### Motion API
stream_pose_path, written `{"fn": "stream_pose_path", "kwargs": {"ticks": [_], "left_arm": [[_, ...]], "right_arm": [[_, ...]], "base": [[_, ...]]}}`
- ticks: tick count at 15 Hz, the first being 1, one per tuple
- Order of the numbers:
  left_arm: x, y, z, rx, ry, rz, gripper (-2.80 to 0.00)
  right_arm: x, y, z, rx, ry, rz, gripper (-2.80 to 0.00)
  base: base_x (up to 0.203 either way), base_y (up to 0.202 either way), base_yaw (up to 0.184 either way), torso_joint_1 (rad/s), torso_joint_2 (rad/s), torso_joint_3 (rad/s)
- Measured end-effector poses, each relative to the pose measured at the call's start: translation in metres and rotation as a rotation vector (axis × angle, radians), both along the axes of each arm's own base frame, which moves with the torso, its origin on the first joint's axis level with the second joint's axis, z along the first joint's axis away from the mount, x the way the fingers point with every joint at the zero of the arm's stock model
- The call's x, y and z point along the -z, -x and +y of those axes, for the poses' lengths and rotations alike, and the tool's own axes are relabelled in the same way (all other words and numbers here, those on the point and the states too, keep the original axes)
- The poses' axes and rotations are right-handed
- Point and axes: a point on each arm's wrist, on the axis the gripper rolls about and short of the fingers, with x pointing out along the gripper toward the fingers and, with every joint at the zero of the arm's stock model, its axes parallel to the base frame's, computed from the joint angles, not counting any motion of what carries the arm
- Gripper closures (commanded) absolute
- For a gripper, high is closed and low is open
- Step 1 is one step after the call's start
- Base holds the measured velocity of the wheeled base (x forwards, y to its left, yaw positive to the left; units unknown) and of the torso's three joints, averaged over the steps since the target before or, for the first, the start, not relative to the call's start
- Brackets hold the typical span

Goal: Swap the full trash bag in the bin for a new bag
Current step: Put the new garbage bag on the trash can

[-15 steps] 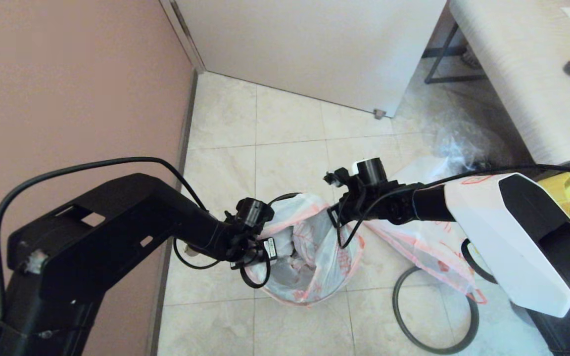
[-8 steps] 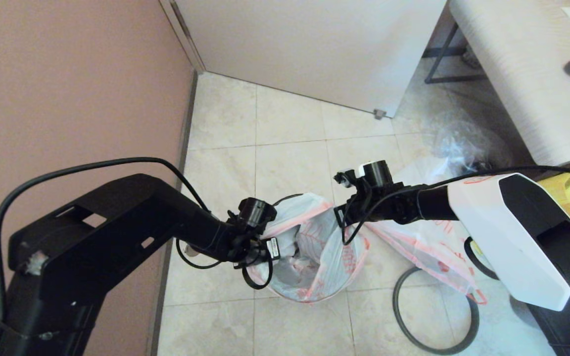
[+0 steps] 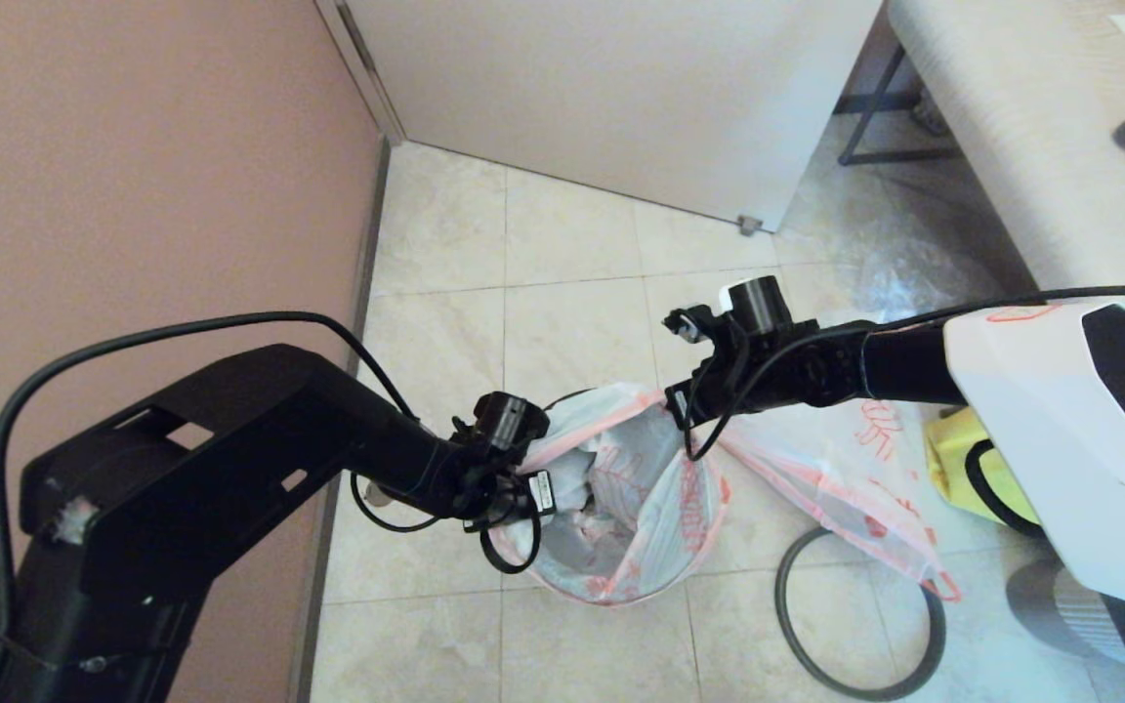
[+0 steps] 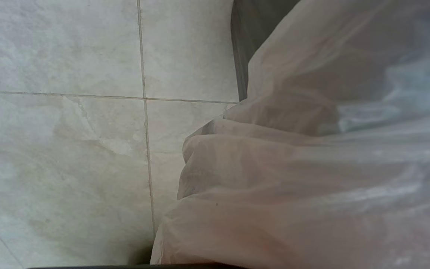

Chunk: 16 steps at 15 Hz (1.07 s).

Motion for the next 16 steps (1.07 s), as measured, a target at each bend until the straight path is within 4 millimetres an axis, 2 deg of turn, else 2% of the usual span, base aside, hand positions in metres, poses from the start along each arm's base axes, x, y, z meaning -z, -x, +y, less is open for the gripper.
{"fn": "stream_pose_path", "kwargs": {"ticks": [3,7,9,12,16], "left_arm": [[0.001,0.000,0.000,0.002,-0.001,0.002,0.00],[0.002,0.000,0.000,0.002,-0.004,0.004,0.00],[0.003,0.000,0.000,0.002,-0.004,0.006,0.00],[0.003,0.001,0.000,-0.004,-0.013,0.005,0.00],[0.002,0.001,-0.001,-0.002,-0.017,0.002,0.00]], "right_arm": [[0.002,0.000,-0.004,0.017,0.021,0.012,0.00],[0.001,0.015,-0.019,0.119,0.181,0.139,0.00],[-0.008,0.026,-0.031,0.151,0.214,0.221,0.00],[-0.027,0.033,-0.042,0.176,0.153,0.242,0.00],[-0.037,0.051,-0.036,0.165,0.141,0.250,0.00]], "base": [[0.000,0.000,0.000,0.000,0.00,0.000],[0.000,0.000,0.000,0.000,0.00,0.000],[0.000,0.000,0.000,0.000,0.00,0.000],[0.000,0.000,0.000,0.000,0.00,0.000],[0.000,0.000,0.000,0.000,0.00,0.000]]}}
